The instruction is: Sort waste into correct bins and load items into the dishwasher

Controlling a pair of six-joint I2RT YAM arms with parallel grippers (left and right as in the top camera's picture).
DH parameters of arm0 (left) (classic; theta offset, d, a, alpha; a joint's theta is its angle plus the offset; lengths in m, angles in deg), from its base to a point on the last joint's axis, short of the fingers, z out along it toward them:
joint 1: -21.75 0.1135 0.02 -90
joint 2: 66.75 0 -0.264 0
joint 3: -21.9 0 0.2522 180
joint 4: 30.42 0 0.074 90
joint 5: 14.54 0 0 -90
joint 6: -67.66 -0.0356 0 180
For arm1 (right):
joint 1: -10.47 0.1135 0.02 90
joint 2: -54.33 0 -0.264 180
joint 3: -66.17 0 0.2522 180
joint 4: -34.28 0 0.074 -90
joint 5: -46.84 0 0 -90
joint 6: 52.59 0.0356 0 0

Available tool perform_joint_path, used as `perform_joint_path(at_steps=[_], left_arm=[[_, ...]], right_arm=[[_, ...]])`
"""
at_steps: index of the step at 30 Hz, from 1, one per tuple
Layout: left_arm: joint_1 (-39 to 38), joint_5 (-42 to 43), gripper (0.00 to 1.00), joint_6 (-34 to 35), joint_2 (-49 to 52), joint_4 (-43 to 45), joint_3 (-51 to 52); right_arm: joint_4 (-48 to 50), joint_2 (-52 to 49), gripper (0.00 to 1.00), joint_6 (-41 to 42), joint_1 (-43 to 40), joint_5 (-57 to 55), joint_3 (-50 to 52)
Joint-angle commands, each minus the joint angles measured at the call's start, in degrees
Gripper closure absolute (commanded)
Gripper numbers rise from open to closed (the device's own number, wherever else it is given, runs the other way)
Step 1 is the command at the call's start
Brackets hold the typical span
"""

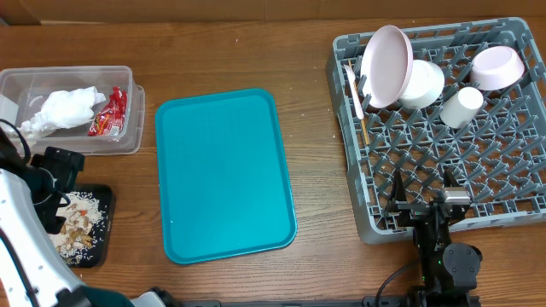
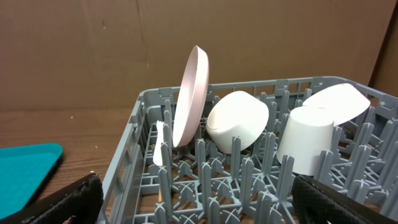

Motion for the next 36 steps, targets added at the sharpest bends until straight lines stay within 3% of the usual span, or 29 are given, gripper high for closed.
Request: perform_joint_path(at_steps=[1,9,17,24,26,29,36], left_arm=[[-5.1,-1.0,0.00,-4.8,-7.9,4.2,3.0],[-18.3,-0.5,0.00,-7.9,-23.0,19.8,17.1],[-27.7,1.4,0.00,-12.7,-38.8,36.9,38.5],[-27.8,4.7,0.00,-14.9,-47.4,50.0,53.4],[-27.8,8.1,0.00,-18.6,-48.9,60.6,60.0],[-27.8,7.8,0.00,-20.3,-52.0,66.3,64.3],[-27.8,6.3,0.00,-20.8,-64.6,71.7,72.4]], right_arm=[[0.4,0.5,0.00,-0.2,0.3,0.4,0.6],[0.4,0.5,0.00,-0.2,0.3,0.4,0.6],[0.4,0.5,0.00,-0.2,0.3,0.4,0.6],[0.4,0.5,0.00,-0.2,0.3,0.4,0.6],[0.4,0.5,0.00,-0.2,0.3,0.4,0.6],[0.4,0.5,0.00,-0.2,0.3,0.4,0.6],[0.4,0.5,0.00,-0.2,0.3,0.4,0.6]])
